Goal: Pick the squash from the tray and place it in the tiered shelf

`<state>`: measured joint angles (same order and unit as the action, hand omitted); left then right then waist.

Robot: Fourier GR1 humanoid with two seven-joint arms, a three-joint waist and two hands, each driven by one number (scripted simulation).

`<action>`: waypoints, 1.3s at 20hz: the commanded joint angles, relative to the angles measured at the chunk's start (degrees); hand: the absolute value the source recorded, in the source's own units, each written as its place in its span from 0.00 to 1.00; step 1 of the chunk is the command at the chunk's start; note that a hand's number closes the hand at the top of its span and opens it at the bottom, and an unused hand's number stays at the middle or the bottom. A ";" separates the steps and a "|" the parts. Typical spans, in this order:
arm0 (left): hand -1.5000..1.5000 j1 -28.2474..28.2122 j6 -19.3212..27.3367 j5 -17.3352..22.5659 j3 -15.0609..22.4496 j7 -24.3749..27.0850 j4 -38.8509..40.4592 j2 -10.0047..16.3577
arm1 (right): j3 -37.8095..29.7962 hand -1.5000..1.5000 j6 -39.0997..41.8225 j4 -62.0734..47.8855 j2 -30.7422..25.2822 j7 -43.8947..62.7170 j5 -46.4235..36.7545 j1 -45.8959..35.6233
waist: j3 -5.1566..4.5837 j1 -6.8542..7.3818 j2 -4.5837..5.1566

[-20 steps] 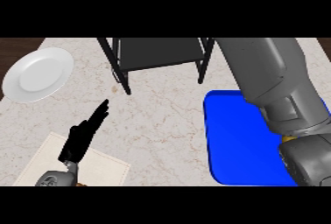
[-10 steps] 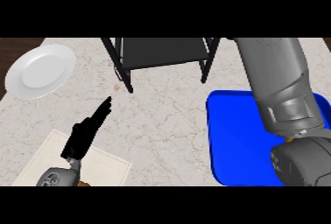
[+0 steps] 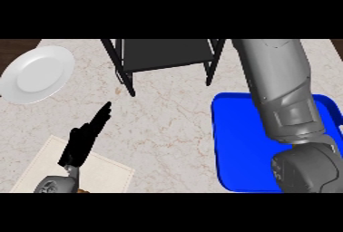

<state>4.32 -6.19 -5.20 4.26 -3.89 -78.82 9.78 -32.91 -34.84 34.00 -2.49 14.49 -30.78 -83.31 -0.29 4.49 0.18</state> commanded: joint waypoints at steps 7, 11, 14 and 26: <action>0.50 -1.78 0.58 0.91 -2.55 -1.33 -0.69 0.85 | -2.16 0.00 -5.48 -1.02 -9.64 1.76 -0.06 6.60 | 0.28 -4.10 -0.10; 0.50 -3.53 0.89 0.45 -2.92 2.42 2.37 0.30 | -0.20 0.00 4.15 10.45 -9.26 0.17 3.91 16.66 | 0.29 -5.78 -0.63; 0.50 -5.56 2.05 -0.11 -2.89 1.74 -0.66 0.16 | 1.34 0.00 11.38 17.73 -11.95 1.02 5.79 21.75 | 0.29 -5.80 -0.75; 0.50 -6.22 1.39 -1.44 -2.11 2.48 -0.86 -0.96 | 6.23 0.00 23.33 34.10 -17.85 6.83 12.53 36.07 | 0.28 -4.43 -0.25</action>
